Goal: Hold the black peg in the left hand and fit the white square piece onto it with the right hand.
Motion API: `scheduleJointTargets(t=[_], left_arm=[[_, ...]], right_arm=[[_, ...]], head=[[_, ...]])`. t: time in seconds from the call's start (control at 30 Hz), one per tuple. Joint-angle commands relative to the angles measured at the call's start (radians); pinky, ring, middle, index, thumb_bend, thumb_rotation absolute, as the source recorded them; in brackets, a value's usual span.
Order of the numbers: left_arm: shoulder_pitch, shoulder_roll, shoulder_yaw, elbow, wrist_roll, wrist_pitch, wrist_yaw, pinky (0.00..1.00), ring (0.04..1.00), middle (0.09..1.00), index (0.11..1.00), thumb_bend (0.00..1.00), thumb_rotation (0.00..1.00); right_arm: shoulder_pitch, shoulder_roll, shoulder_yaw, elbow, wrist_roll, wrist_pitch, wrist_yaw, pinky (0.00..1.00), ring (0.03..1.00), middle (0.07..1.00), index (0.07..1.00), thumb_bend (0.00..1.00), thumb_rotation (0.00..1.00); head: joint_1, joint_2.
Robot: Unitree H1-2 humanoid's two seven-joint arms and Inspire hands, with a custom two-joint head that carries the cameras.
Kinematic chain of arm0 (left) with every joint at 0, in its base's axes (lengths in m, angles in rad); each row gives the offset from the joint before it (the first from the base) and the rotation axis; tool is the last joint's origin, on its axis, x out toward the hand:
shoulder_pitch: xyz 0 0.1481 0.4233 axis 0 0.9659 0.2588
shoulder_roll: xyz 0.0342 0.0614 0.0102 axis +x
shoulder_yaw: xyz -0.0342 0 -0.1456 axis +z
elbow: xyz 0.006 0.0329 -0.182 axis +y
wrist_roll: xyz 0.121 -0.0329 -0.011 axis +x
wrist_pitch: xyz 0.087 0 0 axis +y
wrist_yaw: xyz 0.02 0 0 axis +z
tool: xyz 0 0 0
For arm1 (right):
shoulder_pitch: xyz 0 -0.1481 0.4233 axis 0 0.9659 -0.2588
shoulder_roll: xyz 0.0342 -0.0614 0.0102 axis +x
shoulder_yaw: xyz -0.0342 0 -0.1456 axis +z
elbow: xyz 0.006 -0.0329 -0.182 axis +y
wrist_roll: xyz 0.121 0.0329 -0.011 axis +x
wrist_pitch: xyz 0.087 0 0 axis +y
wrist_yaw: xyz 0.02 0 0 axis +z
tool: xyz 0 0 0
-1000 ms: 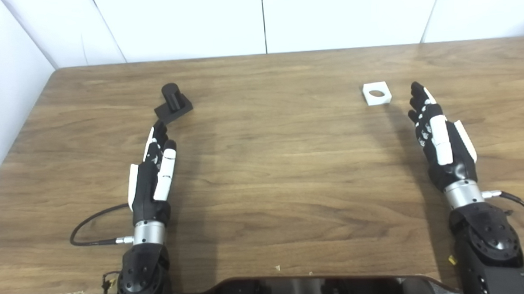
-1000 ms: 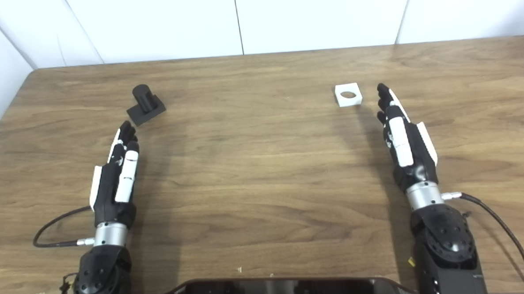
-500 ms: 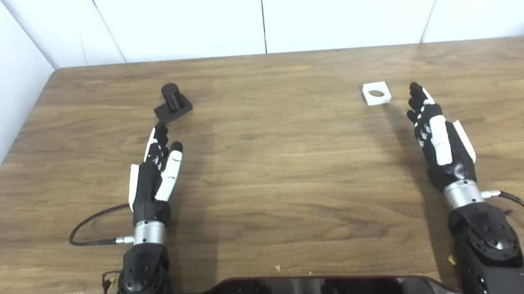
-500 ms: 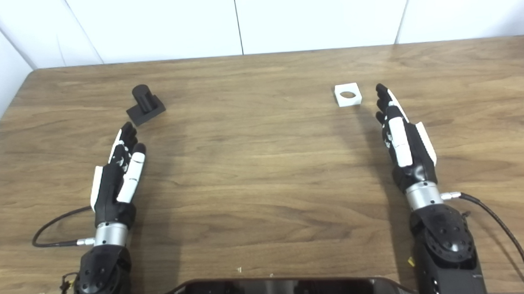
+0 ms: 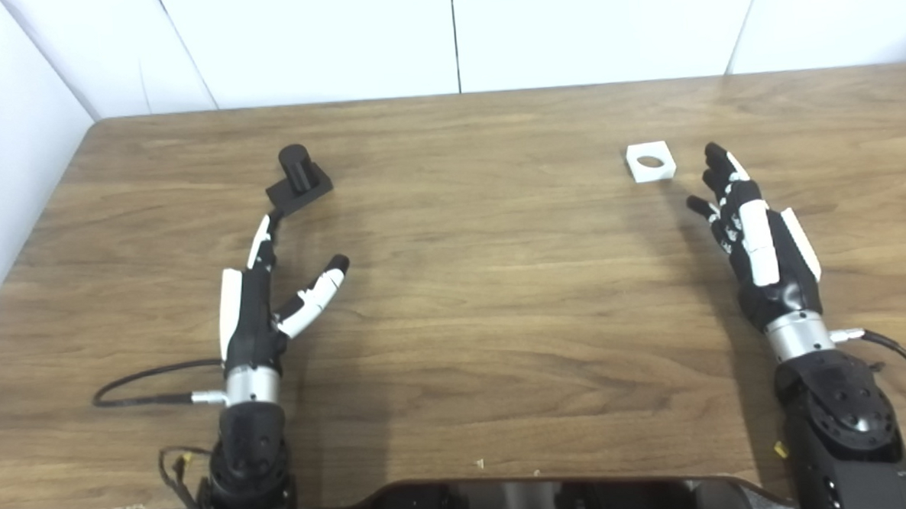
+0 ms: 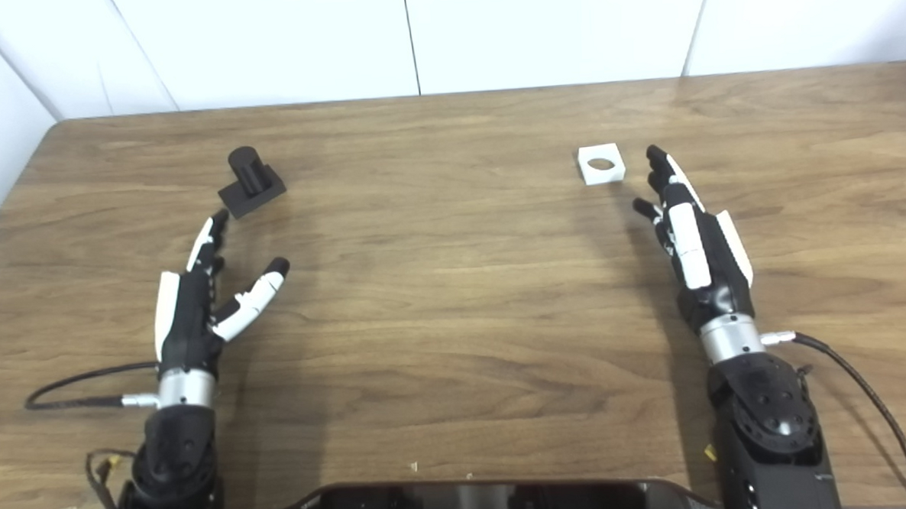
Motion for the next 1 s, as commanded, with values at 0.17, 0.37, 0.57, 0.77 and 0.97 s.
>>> scheduleJointTargets(t=[0.17, 0.37, 0.57, 0.77, 0.97], left_arm=[[-0.084, 0.078, -0.024, 0.011, 0.185, 0.000, 0.059, 0.99, 1.000, 0.999, 0.932, 0.70, 0.40], [-0.113, 0.104, -0.034, 0.047, 0.293, 0.030, 0.088, 0.98, 1.000, 0.990, 0.907, 0.73, 0.37], [-0.153, 0.153, -0.050, 0.110, 0.374, 0.056, 0.083, 1.00, 1.000, 0.998, 0.889, 0.75, 0.40], [-0.203, 0.201, -0.061, 0.181, 0.388, 0.068, 0.082, 1.00, 1.000, 0.982, 0.845, 0.76, 0.36], [-0.251, 0.240, -0.072, 0.249, 0.387, 0.075, 0.076, 1.00, 1.000, 0.966, 0.826, 0.76, 0.38]], right_arm=[[0.030, 0.011, 0.005, 0.046, -0.010, -0.033, -0.010, 0.88, 0.981, 0.983, 0.948, 0.62, 1.00], [0.025, 0.011, 0.005, 0.052, -0.012, -0.035, -0.007, 0.89, 0.983, 0.982, 0.946, 0.61, 1.00], [0.021, 0.010, 0.001, 0.062, -0.007, -0.041, -0.007, 0.88, 0.981, 0.978, 0.942, 0.63, 1.00], [0.022, 0.008, -0.007, 0.071, 0.015, -0.046, 0.002, 0.91, 0.991, 0.981, 0.944, 0.64, 0.99], [0.029, 0.003, -0.004, 0.068, 0.007, -0.050, 0.000, 0.90, 0.988, 0.981, 0.945, 0.63, 1.00]], head=[[0.008, -0.005], [0.016, -0.013], [0.018, -0.021], [0.024, -0.027], [0.023, -0.030]])
